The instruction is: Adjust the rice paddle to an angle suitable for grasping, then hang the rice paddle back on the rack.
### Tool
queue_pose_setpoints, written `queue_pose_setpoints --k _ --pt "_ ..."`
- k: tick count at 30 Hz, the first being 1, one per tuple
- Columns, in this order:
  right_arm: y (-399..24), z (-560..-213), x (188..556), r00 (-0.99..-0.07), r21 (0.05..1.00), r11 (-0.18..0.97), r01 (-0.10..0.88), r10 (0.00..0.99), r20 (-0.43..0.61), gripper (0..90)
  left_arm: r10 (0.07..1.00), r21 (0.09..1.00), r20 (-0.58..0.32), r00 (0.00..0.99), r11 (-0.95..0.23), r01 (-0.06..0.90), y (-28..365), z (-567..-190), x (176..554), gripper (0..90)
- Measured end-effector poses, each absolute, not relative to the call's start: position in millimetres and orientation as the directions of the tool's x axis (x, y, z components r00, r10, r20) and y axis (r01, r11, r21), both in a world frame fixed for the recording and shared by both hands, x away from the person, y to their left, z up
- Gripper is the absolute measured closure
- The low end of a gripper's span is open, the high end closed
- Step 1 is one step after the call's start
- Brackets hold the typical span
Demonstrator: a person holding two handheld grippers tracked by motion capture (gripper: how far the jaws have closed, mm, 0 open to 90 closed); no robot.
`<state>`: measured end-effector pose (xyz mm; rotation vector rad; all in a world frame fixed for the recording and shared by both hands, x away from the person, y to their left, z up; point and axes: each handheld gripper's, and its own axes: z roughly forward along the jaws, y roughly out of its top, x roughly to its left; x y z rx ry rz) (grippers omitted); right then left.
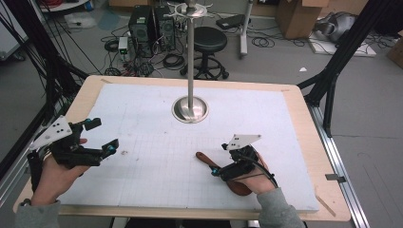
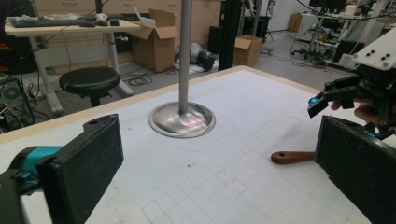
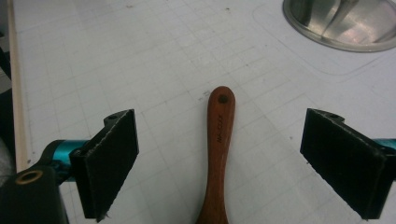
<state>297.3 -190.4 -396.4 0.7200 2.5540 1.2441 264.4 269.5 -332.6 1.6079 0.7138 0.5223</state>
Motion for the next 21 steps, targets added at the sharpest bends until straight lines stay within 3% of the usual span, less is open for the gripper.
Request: queue_pose_setpoints --k 21 --pt "-181.0 -401.0 295.4 -0.847 0.73 0.576 0.367 0.532 0.005 13.6 0.699 0.985 -0.056 0.713 -0.077 0.152 266.6 -332.1 264.4 1.8"
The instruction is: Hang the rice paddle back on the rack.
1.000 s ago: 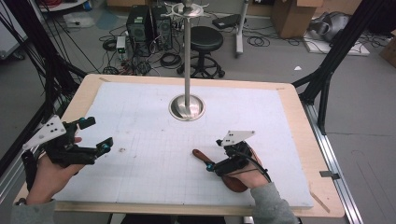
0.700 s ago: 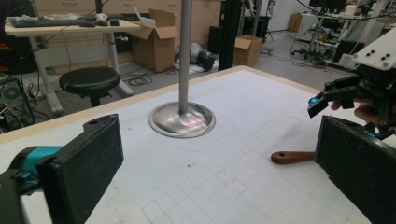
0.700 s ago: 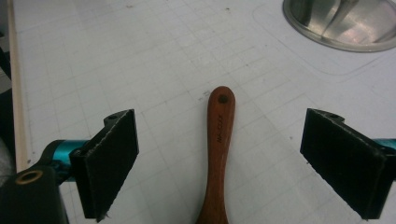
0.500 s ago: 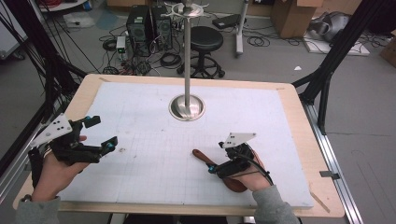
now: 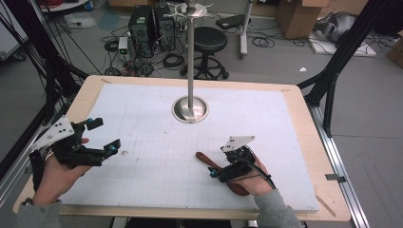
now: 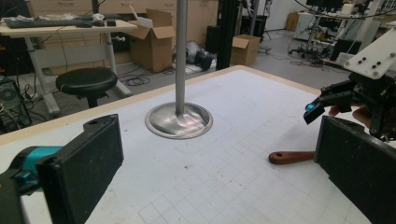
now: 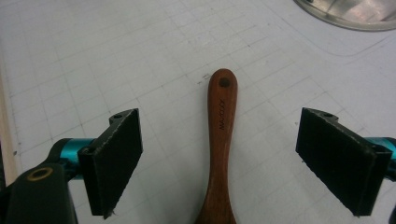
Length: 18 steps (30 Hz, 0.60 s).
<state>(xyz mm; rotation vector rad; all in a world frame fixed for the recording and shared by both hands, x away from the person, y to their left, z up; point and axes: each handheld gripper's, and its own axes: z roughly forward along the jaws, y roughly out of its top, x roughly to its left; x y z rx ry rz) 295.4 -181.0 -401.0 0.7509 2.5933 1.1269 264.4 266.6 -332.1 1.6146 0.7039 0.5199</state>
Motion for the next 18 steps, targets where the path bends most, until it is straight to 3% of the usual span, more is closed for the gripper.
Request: queue_pose_setpoints --k 11,18 --pt "-171 -407 298 -0.842 0.654 0.635 0.412 0.54 0.007 19.0 0.706 0.985 -0.057 0.706 -0.074 0.154 272 -332 261 1.8" --pt "-167 -414 302 -0.825 0.592 0.662 0.46 0.565 0.009 30.4 0.709 0.984 -0.058 0.703 -0.077 0.159 272 -333 259 1.8"
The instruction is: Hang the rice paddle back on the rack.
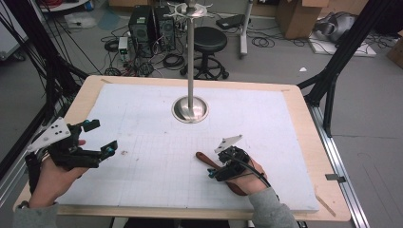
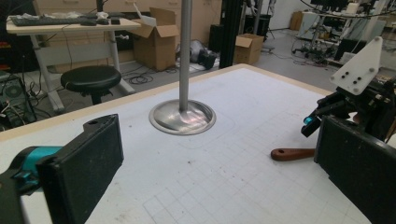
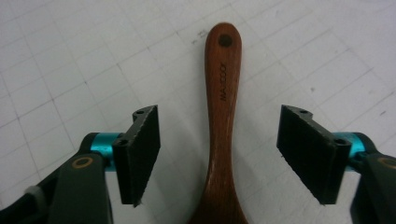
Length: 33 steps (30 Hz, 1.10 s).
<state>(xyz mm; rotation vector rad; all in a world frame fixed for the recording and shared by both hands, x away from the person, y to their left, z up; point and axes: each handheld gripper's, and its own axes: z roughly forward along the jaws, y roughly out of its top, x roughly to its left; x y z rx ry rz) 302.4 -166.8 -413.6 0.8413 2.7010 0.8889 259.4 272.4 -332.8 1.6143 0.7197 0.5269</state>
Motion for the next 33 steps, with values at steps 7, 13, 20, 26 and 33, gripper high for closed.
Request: queue_pose_setpoints --k 7,13,20,26,33 --pt "-166 -416 306 -0.791 0.538 0.657 0.528 0.611 0.03 41.0 0.716 0.985 -0.06 0.696 -0.069 0.157 277 -332 257 1.8" --pt "-161 -415 307 -0.778 0.488 0.674 0.555 0.627 0.02 47.5 0.719 0.985 -0.06 0.693 -0.072 0.159 279 -332 256 1.8" --pt "-156 -416 307 -0.77 0.441 0.688 0.577 0.638 0.012 54.5 0.725 0.984 -0.062 0.685 -0.07 0.163 282 -333 254 1.8" --pt "-155 -414 306 -0.77 0.424 0.696 0.579 0.638 0.006 62.5 0.727 0.984 -0.062 0.684 -0.068 0.162 284 -333 253 1.8" --pt "-152 -413 304 -0.776 0.401 0.712 0.577 0.631 -0.005 67.8 0.73 0.985 -0.065 0.68 -0.063 0.163 285 -333 252 1.8"
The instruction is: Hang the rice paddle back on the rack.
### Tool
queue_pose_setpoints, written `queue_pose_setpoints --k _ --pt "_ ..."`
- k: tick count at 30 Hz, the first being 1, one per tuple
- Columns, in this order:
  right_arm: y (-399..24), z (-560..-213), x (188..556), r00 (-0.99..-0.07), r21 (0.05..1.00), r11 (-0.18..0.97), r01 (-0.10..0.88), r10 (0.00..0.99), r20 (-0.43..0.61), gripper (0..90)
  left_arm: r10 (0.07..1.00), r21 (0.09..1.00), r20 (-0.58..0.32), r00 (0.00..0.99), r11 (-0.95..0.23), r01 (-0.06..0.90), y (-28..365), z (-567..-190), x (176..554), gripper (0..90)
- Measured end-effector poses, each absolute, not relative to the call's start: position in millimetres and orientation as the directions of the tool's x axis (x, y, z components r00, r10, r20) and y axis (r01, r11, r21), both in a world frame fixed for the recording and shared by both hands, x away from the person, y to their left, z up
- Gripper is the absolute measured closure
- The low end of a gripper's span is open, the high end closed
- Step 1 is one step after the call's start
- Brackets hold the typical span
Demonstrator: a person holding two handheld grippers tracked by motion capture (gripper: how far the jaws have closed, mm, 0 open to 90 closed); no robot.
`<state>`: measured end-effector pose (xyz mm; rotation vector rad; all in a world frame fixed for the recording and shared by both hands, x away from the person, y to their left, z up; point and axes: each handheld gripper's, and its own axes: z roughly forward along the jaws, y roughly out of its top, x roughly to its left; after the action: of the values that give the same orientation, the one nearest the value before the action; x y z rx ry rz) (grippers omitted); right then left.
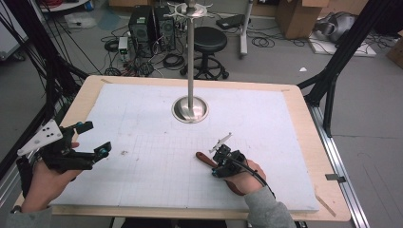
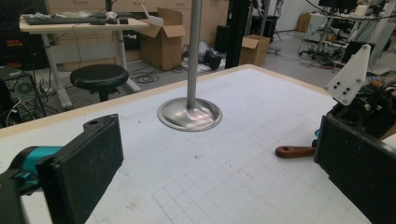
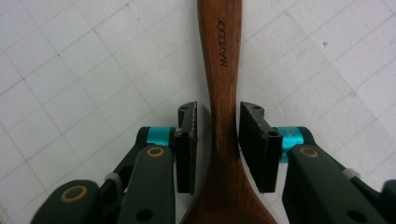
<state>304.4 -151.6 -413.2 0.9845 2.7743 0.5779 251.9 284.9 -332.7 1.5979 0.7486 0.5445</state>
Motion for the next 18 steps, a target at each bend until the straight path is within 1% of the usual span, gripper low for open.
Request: queue_pose_setpoints --k 1,3,6,9,16,18 --pt "-151.9 -413.3 304.7 -0.774 0.4 0.709 0.581 0.633 0.003 69.7 0.73 0.984 -0.064 0.681 -0.066 0.163 285.4 -332.5 251.8 1.8" --pt "-152.4 -413.2 305.0 -0.774 0.398 0.708 0.583 0.633 0.008 70.6 0.73 0.985 -0.064 0.68 -0.065 0.162 285.8 -332.5 251.6 1.8" --pt "-153.1 -412.9 304.9 -0.774 0.397 0.708 0.584 0.633 0.009 75.7 0.73 0.985 -0.064 0.68 -0.065 0.163 285.7 -332.7 251.5 1.8" --pt "-153.2 -412.9 304.9 -0.774 0.397 0.707 0.585 0.633 0.013 77.3 0.731 0.984 -0.064 0.68 -0.067 0.164 285.6 -332.9 251.3 1.8" --pt "-155.5 -412.4 304.3 -0.773 0.412 0.701 0.582 0.634 0.014 77.6 0.731 0.984 -0.064 0.68 -0.066 0.163 286.3 -332.6 251.2 1.8" --pt "-158.2 -410.4 304.5 -0.765 0.431 0.69 0.582 0.644 0.002 77.6 0.731 0.984 -0.064 0.679 -0.065 0.163 286.5 -332.7 251.5 1.8"
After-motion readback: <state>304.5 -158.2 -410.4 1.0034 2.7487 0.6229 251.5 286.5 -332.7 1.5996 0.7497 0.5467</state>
